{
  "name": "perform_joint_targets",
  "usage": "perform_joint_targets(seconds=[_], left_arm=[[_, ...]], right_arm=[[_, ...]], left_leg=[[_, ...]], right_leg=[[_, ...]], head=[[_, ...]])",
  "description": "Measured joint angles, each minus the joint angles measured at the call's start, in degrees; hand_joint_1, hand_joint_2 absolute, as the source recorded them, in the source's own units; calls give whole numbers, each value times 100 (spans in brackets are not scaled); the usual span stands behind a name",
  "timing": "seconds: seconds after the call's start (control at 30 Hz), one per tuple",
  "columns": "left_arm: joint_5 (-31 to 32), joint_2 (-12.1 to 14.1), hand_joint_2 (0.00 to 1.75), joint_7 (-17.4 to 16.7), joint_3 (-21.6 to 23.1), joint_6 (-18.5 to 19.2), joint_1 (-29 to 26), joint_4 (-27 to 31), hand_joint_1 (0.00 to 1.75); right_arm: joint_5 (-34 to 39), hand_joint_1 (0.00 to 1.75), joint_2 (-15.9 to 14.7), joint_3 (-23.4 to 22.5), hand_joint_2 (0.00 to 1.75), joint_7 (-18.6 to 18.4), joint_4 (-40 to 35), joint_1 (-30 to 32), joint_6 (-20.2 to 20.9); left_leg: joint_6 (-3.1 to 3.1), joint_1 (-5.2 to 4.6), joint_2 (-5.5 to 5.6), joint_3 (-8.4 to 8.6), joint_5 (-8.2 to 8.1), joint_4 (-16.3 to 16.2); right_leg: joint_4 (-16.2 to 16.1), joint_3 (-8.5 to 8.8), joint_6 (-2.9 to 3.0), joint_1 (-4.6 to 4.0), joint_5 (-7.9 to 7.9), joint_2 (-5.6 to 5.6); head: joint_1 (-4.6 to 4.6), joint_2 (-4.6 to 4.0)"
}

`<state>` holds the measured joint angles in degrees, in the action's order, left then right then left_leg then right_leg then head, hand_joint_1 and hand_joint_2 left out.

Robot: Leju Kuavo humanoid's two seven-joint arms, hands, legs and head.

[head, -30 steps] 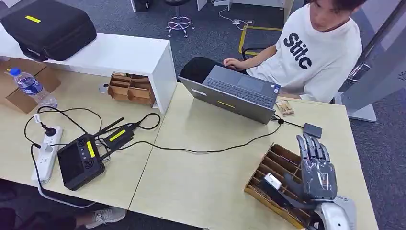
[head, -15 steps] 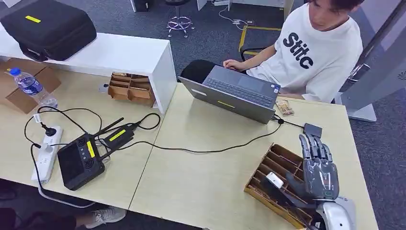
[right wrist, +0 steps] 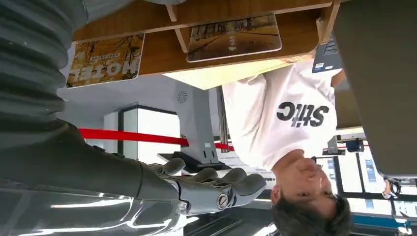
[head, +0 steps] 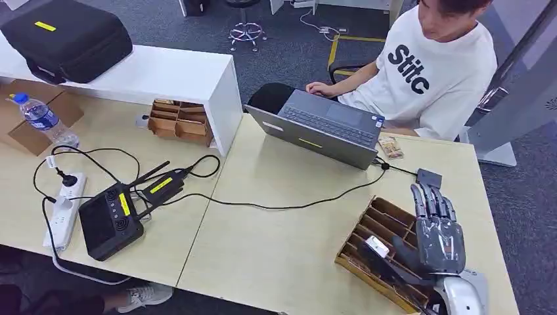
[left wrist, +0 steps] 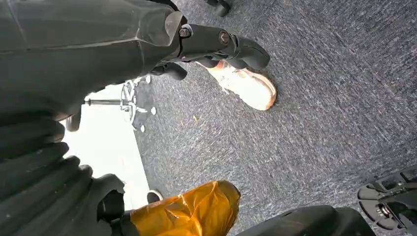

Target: Pass the card to the sensor for recognition and then transmit it.

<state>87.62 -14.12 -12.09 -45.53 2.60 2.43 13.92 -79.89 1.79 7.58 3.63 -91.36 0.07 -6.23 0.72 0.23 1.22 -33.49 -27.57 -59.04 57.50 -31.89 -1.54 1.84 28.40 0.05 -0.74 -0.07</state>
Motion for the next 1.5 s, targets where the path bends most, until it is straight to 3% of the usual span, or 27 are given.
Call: perform_joint_targets(seconds=[0.73, 1.0, 1.5], left_arm=[[0, 0, 175, -2, 4, 2, 0, 0, 0], [0, 13, 175, -13, 179, 57, 9, 0, 0], [0, 15, 175, -42, 199, 63, 10, 0, 0]], right_arm=[[4, 0, 4, 0, 175, 0, 4, -8, 7], [-33, 0, 223, -94, 175, 66, 459, -594, 111], [-35, 0, 326, -118, 175, 77, 695, -706, 109]], left_leg=[[0, 0, 0, -1, 0, 0], [-1, 0, -3, 2, 3, 0], [-1, 0, -4, 1, 1, 0]], right_leg=[[0, 1, 0, 0, 0, 0], [1, 1, 3, 0, -3, 2], [1, 0, 2, 0, -2, 3]], head=[[0, 0], [0, 0], [0, 0]])
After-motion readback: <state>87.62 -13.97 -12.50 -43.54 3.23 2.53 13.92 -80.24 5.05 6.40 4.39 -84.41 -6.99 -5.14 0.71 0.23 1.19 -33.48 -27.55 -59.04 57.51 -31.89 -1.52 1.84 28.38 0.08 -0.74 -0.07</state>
